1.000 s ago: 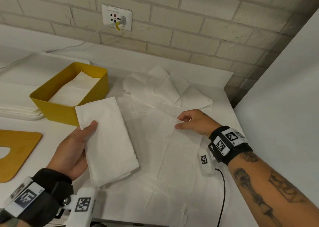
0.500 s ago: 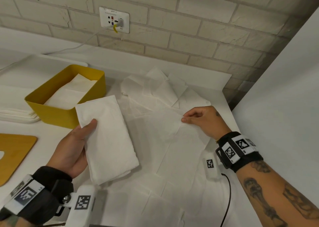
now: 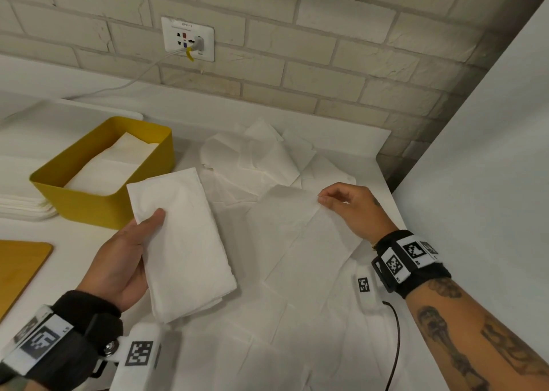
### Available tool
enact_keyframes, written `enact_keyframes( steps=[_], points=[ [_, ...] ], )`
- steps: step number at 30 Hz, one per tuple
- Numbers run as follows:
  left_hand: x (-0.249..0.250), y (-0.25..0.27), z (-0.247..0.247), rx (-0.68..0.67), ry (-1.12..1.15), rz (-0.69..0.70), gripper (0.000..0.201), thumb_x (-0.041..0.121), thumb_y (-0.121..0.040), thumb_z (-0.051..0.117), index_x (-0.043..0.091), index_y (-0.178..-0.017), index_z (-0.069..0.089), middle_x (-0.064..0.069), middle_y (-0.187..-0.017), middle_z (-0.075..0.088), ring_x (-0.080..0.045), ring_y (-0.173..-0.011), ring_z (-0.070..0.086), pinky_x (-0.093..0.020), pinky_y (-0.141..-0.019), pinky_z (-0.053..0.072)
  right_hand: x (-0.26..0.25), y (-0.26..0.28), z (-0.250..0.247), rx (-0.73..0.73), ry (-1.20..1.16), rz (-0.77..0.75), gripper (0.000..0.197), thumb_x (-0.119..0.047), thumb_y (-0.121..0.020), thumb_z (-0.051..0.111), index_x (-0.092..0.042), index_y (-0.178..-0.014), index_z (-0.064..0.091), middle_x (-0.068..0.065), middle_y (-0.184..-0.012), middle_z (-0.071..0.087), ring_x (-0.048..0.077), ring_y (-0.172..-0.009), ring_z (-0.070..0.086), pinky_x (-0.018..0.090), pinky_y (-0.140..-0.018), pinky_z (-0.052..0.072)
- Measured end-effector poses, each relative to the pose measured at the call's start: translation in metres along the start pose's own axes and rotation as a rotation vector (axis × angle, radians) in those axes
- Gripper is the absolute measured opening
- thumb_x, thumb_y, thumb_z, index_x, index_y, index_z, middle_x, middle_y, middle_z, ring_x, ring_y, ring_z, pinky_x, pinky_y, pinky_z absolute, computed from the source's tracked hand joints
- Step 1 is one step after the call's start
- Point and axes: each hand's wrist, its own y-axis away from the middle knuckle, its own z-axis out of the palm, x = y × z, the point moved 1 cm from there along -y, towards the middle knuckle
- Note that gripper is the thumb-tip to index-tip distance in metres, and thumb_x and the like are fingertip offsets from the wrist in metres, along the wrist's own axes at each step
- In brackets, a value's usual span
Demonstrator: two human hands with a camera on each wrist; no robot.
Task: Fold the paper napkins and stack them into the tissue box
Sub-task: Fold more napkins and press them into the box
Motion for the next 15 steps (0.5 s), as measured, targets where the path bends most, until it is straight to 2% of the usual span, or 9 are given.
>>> enact_keyframes(
  steps=[4,6,8,10,13,15],
  points=[
    [0.001,-0.002,-0.001,0.005,0.012,0.002,0.039,0.029,-0.100,0.058,0.025,-0.139,0.059,-0.001,-0.123,0.074,-0.019,-0.102,0.075,-0.033,-0.068,0.064,0.012,0.000,-0.002,0.060,-0.119,0.124,0.003,-0.023,-0.092,0.073,-0.025,-0.094,0.073,-0.010,-0.095,0.075,-0.003,-0.091,0.068,0.017,-0.086,0.048],
    [0.001,-0.002,-0.001,0.005,0.010,0.002,0.040,0.029,-0.100,0.058,0.024,-0.139,0.059,-0.001,-0.123,0.074,-0.020,-0.102,0.075,-0.033,-0.068,0.064,0.019,0.006,0.000,0.006,-0.145,0.201,0.013,-0.026,-0.087,0.079,-0.025,-0.098,0.073,-0.004,-0.099,0.076,0.008,-0.097,0.070,0.023,-0.088,0.051],
    [0.002,-0.001,-0.001,0.002,0.006,0.007,0.038,0.028,-0.101,0.057,0.025,-0.138,0.060,-0.001,-0.123,0.075,-0.020,-0.104,0.075,-0.035,-0.071,0.064,0.022,0.011,-0.001,-0.074,-0.112,0.244,0.021,-0.024,-0.083,0.083,-0.025,-0.100,0.072,-0.003,-0.099,0.076,0.010,-0.095,0.070,0.021,-0.084,0.052],
    [0.003,-0.002,-0.002,-0.003,-0.006,0.011,0.039,0.029,-0.101,0.057,0.025,-0.139,0.059,-0.001,-0.124,0.074,-0.021,-0.108,0.074,-0.037,-0.075,0.064,0.022,0.013,-0.004,-0.108,-0.096,0.259,0.019,-0.019,-0.082,0.083,-0.020,-0.098,0.074,-0.002,-0.095,0.077,0.013,-0.094,0.072,0.018,-0.081,0.052],
    [0.004,-0.003,-0.001,-0.009,-0.010,0.018,0.039,0.029,-0.101,0.057,0.026,-0.140,0.059,-0.001,-0.125,0.073,-0.021,-0.107,0.074,-0.039,-0.078,0.064,0.024,0.013,-0.011,-0.159,-0.120,0.260,0.023,-0.013,-0.080,0.084,-0.011,-0.101,0.076,0.006,-0.099,0.079,0.024,-0.100,0.074,0.034,-0.097,0.054],
    [0.006,-0.004,0.002,-0.019,-0.015,0.023,0.038,0.028,-0.101,0.056,0.026,-0.139,0.060,-0.001,-0.124,0.074,-0.020,-0.106,0.074,-0.037,-0.077,0.064,0.021,0.013,-0.017,-0.190,-0.126,0.265,0.023,-0.008,-0.078,0.084,-0.008,-0.100,0.076,0.009,-0.100,0.079,0.026,-0.100,0.074,0.036,-0.098,0.054]
  ],
)
